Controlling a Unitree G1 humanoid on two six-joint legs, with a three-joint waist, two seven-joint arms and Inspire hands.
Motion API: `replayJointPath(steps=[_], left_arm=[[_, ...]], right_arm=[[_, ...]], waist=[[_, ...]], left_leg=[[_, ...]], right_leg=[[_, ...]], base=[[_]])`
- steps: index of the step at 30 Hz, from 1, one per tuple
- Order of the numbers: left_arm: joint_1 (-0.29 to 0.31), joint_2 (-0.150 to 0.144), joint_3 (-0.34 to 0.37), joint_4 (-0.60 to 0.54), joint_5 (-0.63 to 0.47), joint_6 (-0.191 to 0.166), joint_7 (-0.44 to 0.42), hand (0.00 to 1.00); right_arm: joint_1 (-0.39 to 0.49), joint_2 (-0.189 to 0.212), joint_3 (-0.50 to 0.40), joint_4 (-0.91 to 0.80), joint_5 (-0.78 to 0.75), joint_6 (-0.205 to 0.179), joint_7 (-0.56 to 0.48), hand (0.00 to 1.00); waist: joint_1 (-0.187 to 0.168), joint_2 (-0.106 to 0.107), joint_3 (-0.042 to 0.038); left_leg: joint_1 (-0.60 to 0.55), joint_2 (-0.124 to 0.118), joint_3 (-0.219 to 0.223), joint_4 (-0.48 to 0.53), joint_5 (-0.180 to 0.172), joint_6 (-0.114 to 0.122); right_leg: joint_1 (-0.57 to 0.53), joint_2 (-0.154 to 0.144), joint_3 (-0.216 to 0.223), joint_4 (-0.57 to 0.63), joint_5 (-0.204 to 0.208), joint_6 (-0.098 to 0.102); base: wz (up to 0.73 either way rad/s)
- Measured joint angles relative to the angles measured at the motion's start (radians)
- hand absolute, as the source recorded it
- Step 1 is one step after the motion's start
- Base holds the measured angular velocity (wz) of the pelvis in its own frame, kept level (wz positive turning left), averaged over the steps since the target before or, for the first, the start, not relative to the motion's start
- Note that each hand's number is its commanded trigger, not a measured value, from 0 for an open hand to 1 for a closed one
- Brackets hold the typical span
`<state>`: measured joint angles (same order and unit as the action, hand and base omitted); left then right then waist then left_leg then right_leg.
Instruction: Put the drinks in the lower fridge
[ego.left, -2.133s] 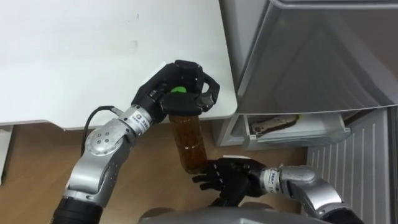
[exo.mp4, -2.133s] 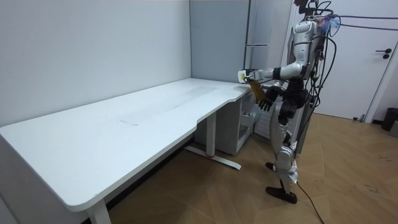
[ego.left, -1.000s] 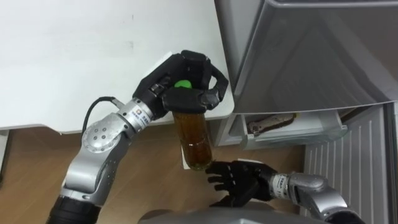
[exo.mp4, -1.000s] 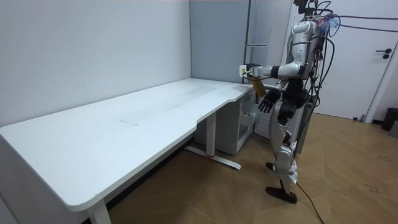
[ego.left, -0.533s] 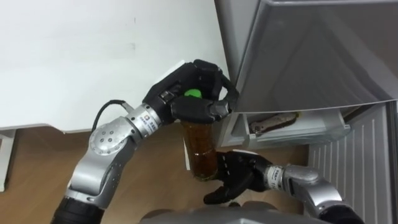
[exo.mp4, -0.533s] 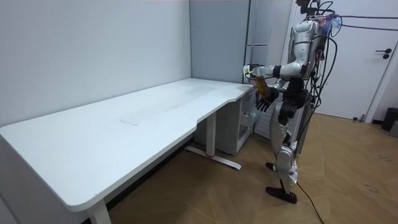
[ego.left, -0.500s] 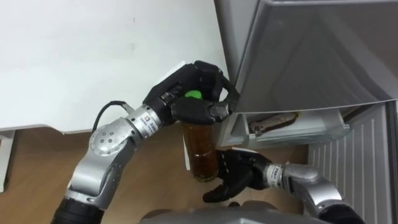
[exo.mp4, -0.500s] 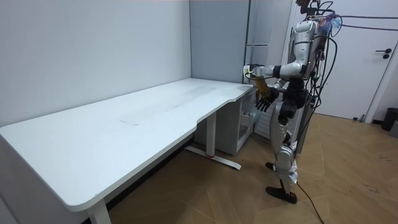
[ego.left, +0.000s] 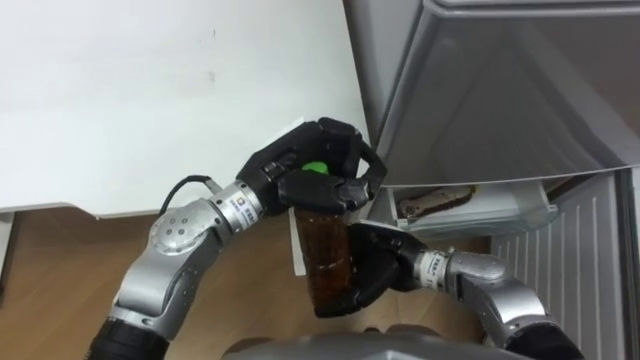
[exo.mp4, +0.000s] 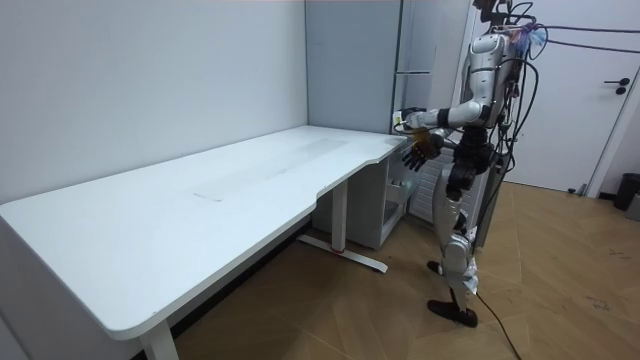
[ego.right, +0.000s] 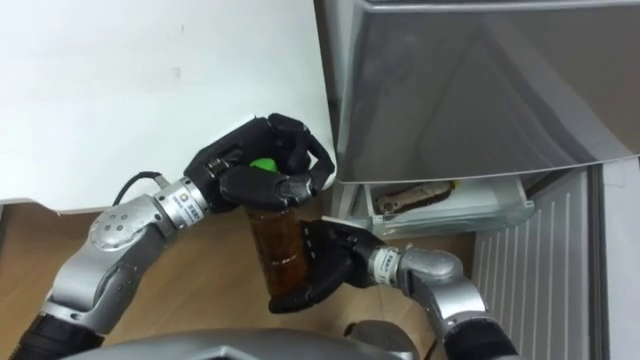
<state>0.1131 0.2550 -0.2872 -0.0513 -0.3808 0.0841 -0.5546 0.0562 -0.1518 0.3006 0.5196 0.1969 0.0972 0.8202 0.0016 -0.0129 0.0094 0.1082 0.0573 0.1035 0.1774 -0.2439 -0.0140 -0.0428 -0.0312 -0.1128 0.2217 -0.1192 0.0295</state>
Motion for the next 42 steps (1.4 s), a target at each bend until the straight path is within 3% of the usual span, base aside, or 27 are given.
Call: replayJointPath(steps=[2,3,4,5,6,18,21,27,28,29,30,31,42], left_arm=[[0.000,0.000,-0.005,0.002,0.000,0.000,-0.001,1.00],[0.000,0.000,-0.008,0.005,0.000,0.000,-0.001,1.00],[0.000,0.000,-0.009,0.006,0.000,0.000,-0.001,1.00],[0.000,0.000,-0.011,0.010,0.000,0.000,-0.003,1.00],[0.000,0.000,-0.013,0.016,0.000,0.000,-0.004,1.00],[0.000,0.003,-0.009,0.035,0.001,0.000,-0.005,1.00],[0.000,-0.001,-0.002,0.035,-0.006,0.001,-0.004,1.00],[-0.004,-0.011,-0.009,0.035,-0.009,0.000,-0.004,1.00],[-0.004,-0.012,-0.008,0.035,-0.015,0.000,-0.004,0.68],[-0.004,-0.013,-0.007,0.035,-0.019,0.000,-0.004,0.58],[-0.003,-0.017,-0.002,0.035,-0.020,0.000,-0.004,0.05],[-0.004,-0.017,0.002,0.035,-0.020,0.000,-0.004,0.00],[-0.004,-0.011,0.010,0.035,-0.021,0.000,-0.003,0.00]], right_arm=[[0.001,-0.001,0.006,-0.017,0.001,0.000,0.001,0.00],[0.001,-0.003,0.008,-0.025,0.001,0.000,0.003,0.14],[0.001,-0.003,0.009,-0.026,0.002,0.000,0.003,0.61],[0.001,-0.003,0.011,-0.026,0.002,0.000,0.004,0.87],[0.001,-0.003,0.012,-0.026,0.002,0.000,0.006,1.00],[0.001,-0.004,0.035,-0.025,0.001,0.000,0.073,1.00],[0.002,-0.013,0.045,-0.026,0.001,-0.022,0.090,1.00],[0.002,-0.014,0.052,-0.028,0.001,-0.018,0.087,1.00],[0.002,-0.014,0.052,-0.028,0.001,-0.020,0.087,1.00],[0.002,-0.014,0.051,-0.028,0.001,-0.021,0.087,1.00],[0.002,-0.014,0.051,-0.028,0.002,-0.021,0.089,1.00],[0.002,-0.013,0.050,-0.027,0.002,-0.021,0.086,1.00],[0.002,-0.029,0.051,-0.011,0.003,-0.030,0.072,1.00]], waist=[[0.000,0.001,0.0004],[-0.001,0.001,0.0006],[-0.001,0.002,0.0007],[-0.001,0.004,0.0010],[-0.001,0.007,0.0014],[-0.022,0.002,0.0035],[-0.024,0.001,0.0043],[-0.024,0.001,0.0043],[-0.023,0.002,0.0044],[-0.024,0.002,0.0045],[-0.024,0.003,0.0045],[-0.024,0.004,0.0047],[-0.022,0.023,0.0077]], left_leg=[[0.000,0.000,0.000,-0.001,0.000,0.000],[0.000,0.000,-0.001,-0.002,0.000,0.000],[0.001,0.000,-0.001,-0.003,0.000,0.000],[0.001,0.001,-0.002,-0.005,0.000,0.000],[0.002,0.001,-0.002,-0.007,0.000,0.000],[0.001,0.001,-0.004,-0.010,0.000,0.000],[0.000,0.001,-0.004,-0.010,0.000,0.000],[-0.001,0.001,-0.004,-0.009,0.000,0.000],[-0.001,0.001,-0.004,-0.009,0.000,0.000],[-0.002,0.001,-0.004,-0.009,0.000,0.000],[-0.002,0.001,-0.005,-0.009,0.000,0.000],[-0.003,0.001,-0.006,-0.009,0.000,0.000],[-0.009,0.001,-0.011,-0.008,0.000,0.000]], right_leg=[[0.000,0.000,0.000,0.000,0.000,0.000],[0.000,0.001,0.000,0.000,0.001,-0.001],[0.000,0.001,-0.001,0.000,0.001,-0.001],[0.000,0.001,-0.001,0.000,0.001,-0.001],[0.000,0.001,-0.002,0.001,0.001,-0.001],[-0.002,0.001,-0.003,0.000,0.000,0.000],[-0.004,0.001,-0.002,0.000,0.000,0.000],[-0.004,0.001,-0.002,0.001,0.000,0.000],[-0.004,0.001,-0.002,0.001,0.000,0.000],[-0.004,0.001,-0.002,0.001,0.000,0.000],[-0.004,0.001,-0.003,0.001,0.000,0.000],[-0.004,0.001,-0.003,0.001,0.000,0.000],[-0.008,0.000,-0.009,0.004,0.000,0.000]], base=[[0.00],[0.00],[0.00],[0.00],[0.00],[0.00],[0.00],[0.00],[0.00],[0.00],[0.00],[0.00],[0.02]])
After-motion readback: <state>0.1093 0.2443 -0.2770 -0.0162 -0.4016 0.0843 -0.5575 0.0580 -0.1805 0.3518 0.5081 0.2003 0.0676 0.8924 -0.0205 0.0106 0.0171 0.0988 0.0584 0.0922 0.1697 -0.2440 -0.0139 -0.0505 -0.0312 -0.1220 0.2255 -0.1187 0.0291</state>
